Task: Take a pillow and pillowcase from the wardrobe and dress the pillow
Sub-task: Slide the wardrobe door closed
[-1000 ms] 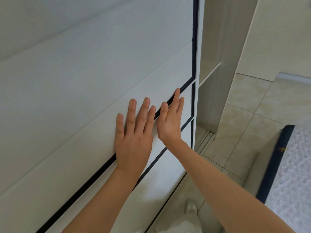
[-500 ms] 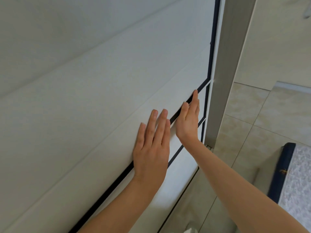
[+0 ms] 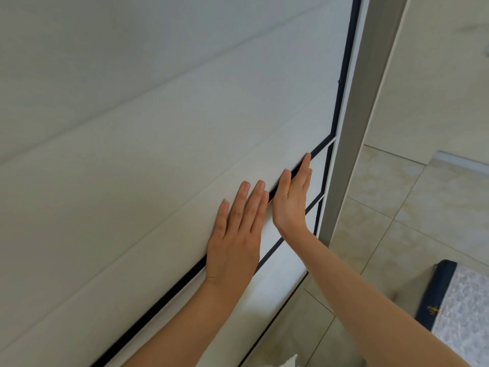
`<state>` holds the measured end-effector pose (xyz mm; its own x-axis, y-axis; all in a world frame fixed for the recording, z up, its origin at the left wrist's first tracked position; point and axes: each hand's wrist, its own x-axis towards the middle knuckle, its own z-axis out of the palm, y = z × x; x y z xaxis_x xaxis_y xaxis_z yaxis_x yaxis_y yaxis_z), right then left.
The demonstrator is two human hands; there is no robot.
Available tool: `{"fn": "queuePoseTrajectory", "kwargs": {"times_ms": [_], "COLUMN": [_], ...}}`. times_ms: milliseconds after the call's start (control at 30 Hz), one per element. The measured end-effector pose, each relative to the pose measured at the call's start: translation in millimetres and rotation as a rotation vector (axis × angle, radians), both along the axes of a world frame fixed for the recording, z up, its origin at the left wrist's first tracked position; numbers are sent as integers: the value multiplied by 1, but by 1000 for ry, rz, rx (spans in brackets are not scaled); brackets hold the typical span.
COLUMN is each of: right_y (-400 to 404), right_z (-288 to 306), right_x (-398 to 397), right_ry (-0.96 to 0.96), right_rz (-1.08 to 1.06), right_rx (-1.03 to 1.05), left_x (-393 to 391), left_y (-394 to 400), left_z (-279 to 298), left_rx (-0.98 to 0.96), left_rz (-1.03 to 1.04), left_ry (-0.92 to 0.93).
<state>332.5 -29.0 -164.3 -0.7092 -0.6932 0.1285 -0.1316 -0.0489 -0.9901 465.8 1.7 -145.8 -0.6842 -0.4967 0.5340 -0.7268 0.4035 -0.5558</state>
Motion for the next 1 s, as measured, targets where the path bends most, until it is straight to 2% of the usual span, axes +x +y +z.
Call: {"fn": "queuePoseTrajectory", "kwargs": {"times_ms": [33, 333, 1000], "right_y": [-10, -26, -49], "right_z": [5, -2, -7], "right_x": [-34, -60, -136], "right_ry": [12, 23, 54], "right_rz": [43, 51, 83], "right_rx": [3, 2, 5], "left_x": [-36, -57, -125], "left_y": [-6, -25, -48], "left_z": [0, 4, 6], "left_rx": [-41, 51, 38], "left_rz": [10, -12, 2], "left_ry": [22, 16, -33]}}
